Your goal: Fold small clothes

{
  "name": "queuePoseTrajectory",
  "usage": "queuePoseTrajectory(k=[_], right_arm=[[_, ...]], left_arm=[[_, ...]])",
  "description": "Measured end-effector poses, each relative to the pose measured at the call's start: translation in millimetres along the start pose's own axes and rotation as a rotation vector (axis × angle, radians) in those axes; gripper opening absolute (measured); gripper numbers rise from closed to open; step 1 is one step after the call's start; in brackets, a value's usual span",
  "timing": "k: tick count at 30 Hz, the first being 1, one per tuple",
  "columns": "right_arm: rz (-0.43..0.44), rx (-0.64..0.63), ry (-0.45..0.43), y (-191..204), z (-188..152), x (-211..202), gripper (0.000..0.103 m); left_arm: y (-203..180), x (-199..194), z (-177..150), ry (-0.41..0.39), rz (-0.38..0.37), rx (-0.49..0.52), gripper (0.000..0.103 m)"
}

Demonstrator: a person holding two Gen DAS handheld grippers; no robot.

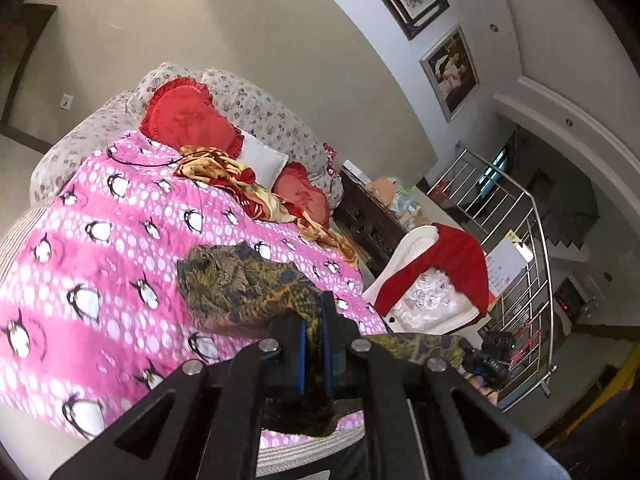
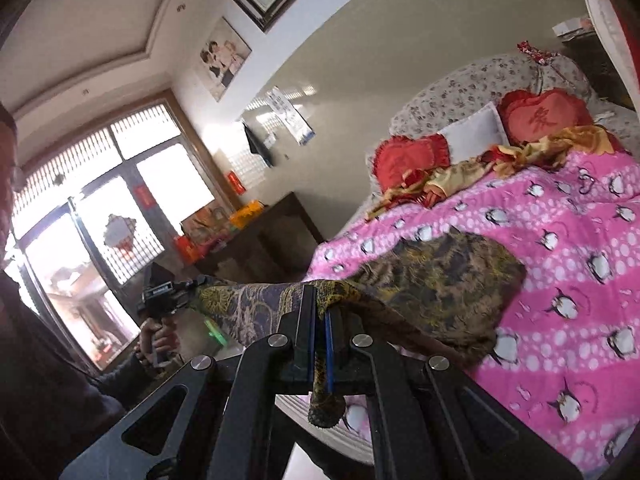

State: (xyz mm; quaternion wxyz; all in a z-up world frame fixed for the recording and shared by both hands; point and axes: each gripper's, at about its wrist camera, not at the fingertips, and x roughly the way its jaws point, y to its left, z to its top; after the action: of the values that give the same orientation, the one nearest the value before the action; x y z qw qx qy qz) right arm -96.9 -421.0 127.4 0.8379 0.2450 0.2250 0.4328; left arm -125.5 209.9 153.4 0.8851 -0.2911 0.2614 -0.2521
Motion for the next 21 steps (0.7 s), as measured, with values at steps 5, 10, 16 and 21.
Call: queuePoseTrajectory(k=[5,10,16,21], right_arm=[[-0.031,0.081,-0.058,-28.9,21.4,18.1,0.001],[-0.228,0.246,-0.051,-101.9,36.5,70.9,0.001],[-0.399,0.437,0.041,-195.2,32.4,141.5,0.001],[-0.470,0.527,0.127,-241.7,25.1,178.9,0.001]], left_arm=[[22.3,60.9,34.6,0.037,0.070,-0.022,0.006],[63.7,155.3,60.5,0.121,0.154,-0.069,0.006],[122.0,252.9,53.9,0.266,0.306,-0.078,0.006],[160.1,301.1,41.6,0.358,0.394,-0.083,0.006]])
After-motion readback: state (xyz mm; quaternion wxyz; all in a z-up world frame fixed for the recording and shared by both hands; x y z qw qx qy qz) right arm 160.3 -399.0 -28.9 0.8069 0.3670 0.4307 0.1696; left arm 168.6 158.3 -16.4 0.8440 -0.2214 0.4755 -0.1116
